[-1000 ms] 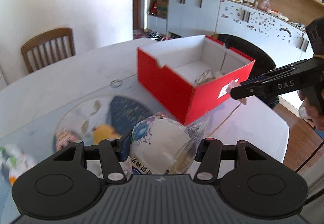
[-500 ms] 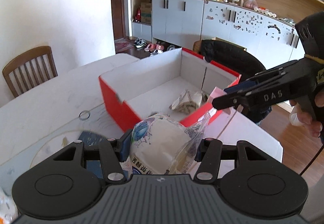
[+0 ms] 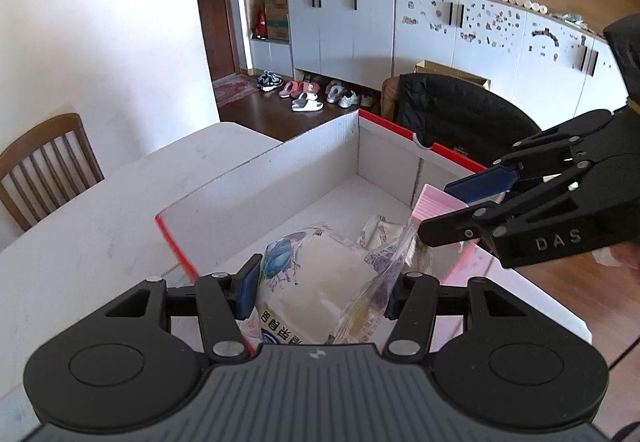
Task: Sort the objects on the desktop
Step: 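Lower both held items into the box and open both tools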
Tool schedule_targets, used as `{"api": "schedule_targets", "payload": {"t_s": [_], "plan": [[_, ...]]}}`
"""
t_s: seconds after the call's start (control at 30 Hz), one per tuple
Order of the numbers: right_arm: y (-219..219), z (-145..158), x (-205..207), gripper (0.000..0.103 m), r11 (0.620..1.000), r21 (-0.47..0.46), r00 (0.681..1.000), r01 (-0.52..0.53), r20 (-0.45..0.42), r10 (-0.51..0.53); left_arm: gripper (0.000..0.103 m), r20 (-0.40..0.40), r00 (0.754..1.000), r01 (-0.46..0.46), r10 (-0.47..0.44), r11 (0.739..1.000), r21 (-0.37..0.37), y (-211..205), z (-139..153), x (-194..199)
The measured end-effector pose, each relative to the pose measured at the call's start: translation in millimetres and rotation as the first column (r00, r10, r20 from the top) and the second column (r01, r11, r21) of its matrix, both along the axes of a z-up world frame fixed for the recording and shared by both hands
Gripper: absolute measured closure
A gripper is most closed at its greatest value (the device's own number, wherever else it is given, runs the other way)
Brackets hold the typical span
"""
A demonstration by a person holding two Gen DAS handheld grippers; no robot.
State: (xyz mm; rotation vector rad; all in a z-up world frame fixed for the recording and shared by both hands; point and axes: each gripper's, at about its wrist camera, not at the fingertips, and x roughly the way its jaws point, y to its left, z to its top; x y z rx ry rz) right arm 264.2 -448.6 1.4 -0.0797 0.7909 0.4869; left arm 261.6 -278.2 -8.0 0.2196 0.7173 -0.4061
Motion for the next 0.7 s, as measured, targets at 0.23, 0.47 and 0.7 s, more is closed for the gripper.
{"api": "schedule_targets", "payload": {"t_s": [0.23, 0.47, 0.7], "plan": [[4, -11, 20, 0.06, 0.999, -0.042, 1.0, -0.018, -0.011, 0.017, 0.048, -0.084, 0.996, 0.0, 0.003, 0.999, 0.034, -8, -13, 51], [15, -26, 39, 0.06, 0.998, -0.054, 0.998, -0.039, -0.06, 0.036, 0.048, -0.191, 0.981, -0.01, 0.029, 0.995, 0.102, -19, -33, 97], [27, -50, 53, 0.06, 0.993, -0.103, 0.992, -0.054, -0.121, 0.041, 0.047, -0.259, 0.965, 0.002, 0.04, 0.987, 0.159, -31, -51, 126]]}}
